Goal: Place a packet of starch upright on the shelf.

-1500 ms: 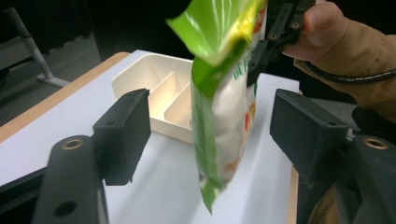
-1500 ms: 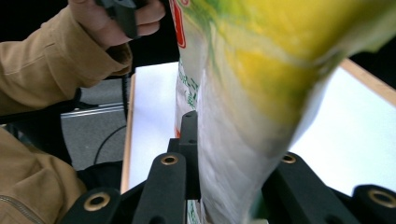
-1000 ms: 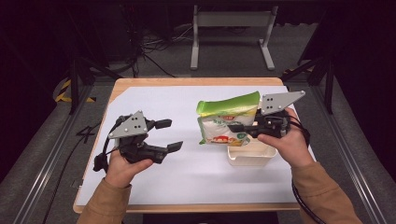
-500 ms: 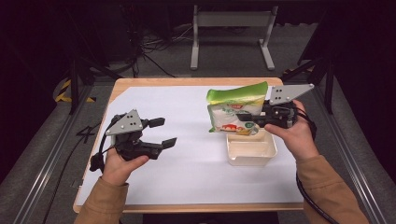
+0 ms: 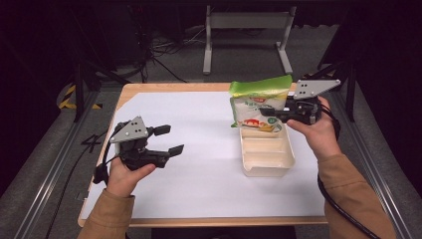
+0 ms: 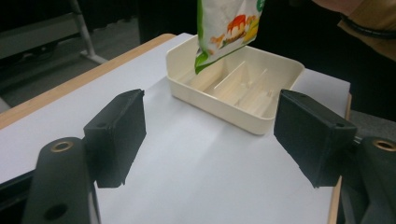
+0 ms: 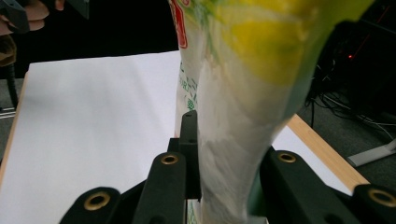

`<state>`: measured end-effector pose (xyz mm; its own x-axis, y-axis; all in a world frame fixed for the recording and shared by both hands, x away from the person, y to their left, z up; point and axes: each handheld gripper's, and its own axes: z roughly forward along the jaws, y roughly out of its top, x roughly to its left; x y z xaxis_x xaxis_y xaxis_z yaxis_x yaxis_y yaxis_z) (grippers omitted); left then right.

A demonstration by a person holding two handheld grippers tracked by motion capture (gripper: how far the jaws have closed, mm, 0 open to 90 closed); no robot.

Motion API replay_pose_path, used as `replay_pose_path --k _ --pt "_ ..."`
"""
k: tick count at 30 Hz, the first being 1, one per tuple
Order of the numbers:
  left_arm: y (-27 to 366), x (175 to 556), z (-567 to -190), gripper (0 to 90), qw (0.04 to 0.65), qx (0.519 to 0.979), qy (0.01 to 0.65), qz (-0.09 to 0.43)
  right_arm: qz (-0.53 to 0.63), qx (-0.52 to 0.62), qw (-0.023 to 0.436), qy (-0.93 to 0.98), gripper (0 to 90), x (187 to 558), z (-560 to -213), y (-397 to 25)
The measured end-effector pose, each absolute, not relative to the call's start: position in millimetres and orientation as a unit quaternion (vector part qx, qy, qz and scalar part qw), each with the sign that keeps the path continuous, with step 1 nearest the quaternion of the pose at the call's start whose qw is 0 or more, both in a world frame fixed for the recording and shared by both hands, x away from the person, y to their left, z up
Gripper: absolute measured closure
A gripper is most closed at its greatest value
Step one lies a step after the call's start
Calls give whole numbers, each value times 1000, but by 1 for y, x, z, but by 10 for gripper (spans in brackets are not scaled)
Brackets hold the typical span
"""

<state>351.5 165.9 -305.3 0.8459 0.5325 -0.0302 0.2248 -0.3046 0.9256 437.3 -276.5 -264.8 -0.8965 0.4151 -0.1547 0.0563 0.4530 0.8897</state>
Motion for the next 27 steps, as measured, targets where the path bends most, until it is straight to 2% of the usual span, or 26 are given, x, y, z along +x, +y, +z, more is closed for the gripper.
replay_pose_path --k 4,11,27 --pt "173 351 -307 256 543 785 261 148 507 147 181 830 748 445 -265 -282" --pt "177 349 -311 239 537 787 262 151 496 154 201 830 749 457 -268 -287" --pt "192 344 -316 238 537 779 288 150 517 168 211 813 749 488 -286 -302"
